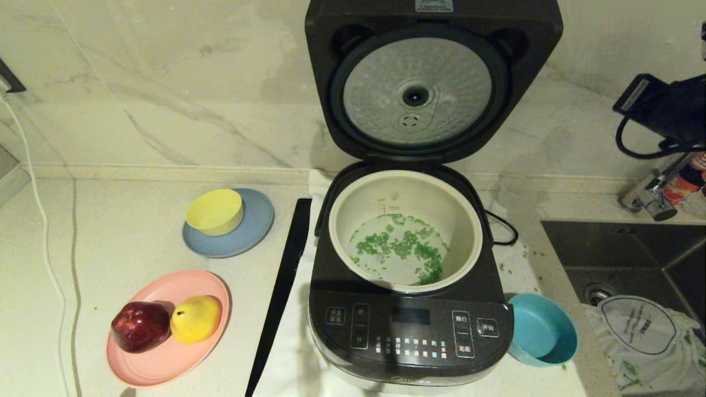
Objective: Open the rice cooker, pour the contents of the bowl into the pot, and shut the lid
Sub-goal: Close the rice cooker
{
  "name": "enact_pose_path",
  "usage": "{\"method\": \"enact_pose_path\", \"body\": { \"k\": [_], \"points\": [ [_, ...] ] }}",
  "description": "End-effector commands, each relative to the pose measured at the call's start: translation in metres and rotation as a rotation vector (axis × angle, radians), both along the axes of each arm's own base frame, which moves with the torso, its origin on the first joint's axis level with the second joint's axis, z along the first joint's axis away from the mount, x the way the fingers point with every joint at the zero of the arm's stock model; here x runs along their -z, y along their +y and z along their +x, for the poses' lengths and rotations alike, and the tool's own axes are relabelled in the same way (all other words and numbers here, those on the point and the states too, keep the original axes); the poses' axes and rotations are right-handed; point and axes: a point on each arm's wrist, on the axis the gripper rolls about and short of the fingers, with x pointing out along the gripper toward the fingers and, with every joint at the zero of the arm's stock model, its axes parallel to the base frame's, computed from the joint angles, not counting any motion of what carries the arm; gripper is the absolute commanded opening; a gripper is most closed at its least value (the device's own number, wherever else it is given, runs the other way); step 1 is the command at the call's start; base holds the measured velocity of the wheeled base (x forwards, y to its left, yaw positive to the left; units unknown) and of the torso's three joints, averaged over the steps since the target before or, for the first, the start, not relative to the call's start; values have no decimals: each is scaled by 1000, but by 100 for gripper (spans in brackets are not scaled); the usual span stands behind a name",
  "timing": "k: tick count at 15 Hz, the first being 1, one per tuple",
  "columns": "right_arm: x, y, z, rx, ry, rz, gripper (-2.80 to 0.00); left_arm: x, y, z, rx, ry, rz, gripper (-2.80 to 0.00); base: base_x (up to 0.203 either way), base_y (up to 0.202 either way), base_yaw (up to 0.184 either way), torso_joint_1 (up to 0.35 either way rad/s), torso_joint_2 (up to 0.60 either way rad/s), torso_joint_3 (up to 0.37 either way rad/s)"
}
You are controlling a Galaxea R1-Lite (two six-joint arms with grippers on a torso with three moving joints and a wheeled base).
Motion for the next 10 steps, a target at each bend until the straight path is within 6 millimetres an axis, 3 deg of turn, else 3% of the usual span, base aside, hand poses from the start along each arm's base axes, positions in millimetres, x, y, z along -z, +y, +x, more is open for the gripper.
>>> {"method": "enact_pose_path", "body": {
  "k": [1,5,10],
  "points": [
    [-15,5,-17,-336,111,186,-280,2,0,1,0,6,1,-280,0,0,0,0,0,0],
    [-17,-10,-11,-703,136,296,-280,2,0,1,0,6,-1,-280,0,0,0,0,0,0],
    [-17,-14,23,-870,62,348,-280,2,0,1,-1,6,-1,-280,0,0,0,0,0,0]
  ]
}}
